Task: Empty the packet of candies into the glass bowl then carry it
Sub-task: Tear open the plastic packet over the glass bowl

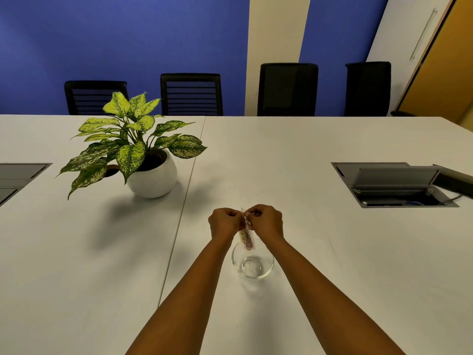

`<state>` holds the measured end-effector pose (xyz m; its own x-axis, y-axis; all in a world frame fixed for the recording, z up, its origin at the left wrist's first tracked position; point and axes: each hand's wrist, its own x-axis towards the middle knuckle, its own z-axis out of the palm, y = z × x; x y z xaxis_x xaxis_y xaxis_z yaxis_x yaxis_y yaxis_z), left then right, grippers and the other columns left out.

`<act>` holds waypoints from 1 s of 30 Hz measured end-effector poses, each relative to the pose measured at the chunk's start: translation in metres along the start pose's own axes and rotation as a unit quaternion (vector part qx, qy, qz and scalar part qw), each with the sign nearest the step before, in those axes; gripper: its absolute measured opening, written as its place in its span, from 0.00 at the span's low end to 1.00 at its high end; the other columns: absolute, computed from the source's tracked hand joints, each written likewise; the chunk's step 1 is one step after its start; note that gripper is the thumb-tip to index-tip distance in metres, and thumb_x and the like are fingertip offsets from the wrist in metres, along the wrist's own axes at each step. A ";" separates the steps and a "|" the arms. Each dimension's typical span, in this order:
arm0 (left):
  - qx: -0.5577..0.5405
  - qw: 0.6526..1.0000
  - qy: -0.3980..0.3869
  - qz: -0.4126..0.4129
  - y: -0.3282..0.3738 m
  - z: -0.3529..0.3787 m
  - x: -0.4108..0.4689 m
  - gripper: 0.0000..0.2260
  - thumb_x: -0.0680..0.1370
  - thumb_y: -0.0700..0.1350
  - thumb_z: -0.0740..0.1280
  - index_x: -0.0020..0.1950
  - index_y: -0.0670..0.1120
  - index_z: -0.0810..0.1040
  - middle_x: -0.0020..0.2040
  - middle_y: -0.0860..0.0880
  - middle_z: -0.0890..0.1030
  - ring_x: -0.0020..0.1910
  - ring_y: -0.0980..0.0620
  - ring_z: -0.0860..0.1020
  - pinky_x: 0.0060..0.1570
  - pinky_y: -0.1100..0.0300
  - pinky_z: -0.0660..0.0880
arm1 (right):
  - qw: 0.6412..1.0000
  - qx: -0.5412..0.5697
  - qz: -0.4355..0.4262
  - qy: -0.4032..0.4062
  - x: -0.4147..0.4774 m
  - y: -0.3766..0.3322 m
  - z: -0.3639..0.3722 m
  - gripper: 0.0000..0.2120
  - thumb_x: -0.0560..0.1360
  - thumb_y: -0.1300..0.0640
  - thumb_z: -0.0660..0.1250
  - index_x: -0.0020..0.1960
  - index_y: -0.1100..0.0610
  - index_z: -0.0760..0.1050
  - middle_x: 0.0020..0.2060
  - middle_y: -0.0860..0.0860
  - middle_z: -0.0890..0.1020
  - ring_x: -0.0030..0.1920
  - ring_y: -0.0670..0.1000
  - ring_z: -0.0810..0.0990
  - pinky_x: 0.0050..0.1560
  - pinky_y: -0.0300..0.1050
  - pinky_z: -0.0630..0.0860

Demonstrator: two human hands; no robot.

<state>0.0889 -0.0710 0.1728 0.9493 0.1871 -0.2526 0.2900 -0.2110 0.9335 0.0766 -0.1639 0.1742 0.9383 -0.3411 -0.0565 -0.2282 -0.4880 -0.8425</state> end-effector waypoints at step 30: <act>0.136 0.985 0.050 0.089 0.011 0.000 -0.006 0.06 0.74 0.37 0.68 0.40 0.35 0.83 0.37 0.37 0.82 0.34 0.47 0.78 0.38 0.61 0.73 | 0.997 -0.062 -0.019 0.048 -0.011 0.001 0.011 0.10 0.76 0.57 0.66 0.51 0.62 0.80 0.49 0.57 0.85 0.48 0.55 0.83 0.45 0.39 0.73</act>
<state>0.0859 -0.0746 0.1843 0.9754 0.2143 -0.0517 0.1543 -0.4960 0.8545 0.0687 -0.1517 0.1684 0.9188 -0.3934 0.0309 -0.2288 -0.5948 -0.7706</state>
